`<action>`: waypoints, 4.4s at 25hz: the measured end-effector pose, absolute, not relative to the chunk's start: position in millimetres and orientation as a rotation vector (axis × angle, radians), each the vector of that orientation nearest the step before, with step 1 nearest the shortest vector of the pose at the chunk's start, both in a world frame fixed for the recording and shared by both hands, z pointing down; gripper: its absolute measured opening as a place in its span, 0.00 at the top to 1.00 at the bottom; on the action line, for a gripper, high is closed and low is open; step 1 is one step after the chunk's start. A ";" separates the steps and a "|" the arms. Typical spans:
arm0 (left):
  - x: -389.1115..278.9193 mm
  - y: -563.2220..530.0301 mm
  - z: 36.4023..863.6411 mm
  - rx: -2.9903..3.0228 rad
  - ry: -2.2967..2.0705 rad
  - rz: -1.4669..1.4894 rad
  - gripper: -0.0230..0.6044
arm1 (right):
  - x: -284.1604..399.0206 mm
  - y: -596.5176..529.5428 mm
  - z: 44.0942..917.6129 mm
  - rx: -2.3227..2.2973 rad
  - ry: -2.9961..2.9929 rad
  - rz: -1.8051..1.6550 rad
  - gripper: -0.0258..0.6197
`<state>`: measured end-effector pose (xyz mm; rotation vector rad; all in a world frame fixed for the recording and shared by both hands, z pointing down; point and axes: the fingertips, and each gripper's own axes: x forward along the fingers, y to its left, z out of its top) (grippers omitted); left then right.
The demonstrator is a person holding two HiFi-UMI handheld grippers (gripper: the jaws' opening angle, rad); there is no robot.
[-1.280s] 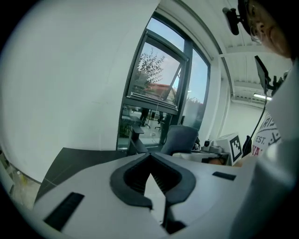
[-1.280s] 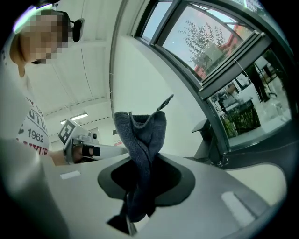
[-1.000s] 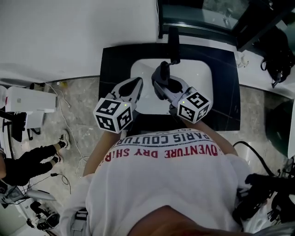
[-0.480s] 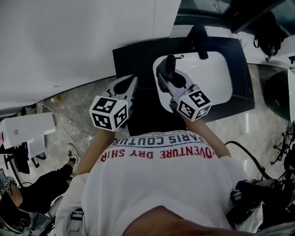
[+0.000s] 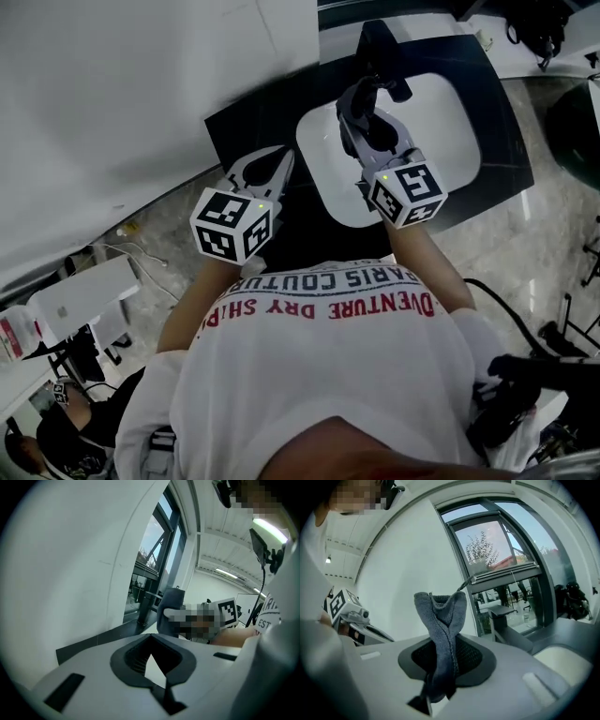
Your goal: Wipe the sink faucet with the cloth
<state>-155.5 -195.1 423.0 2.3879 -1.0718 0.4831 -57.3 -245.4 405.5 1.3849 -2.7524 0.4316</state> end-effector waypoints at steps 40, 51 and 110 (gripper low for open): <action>-107.8 -223.5 446.8 2.678 -0.271 0.508 0.96 | -54.8 -190.2 437.6 2.006 -2.159 0.378 0.85; -114.8 -255.0 464.9 2.616 -0.341 0.498 0.96 | -29.6 -280.9 412.4 2.040 -2.139 0.196 0.85; -133.1 -263.0 512.4 2.556 -0.359 0.551 0.96 | 13.3 -357.2 458.5 2.237 -1.907 0.243 0.85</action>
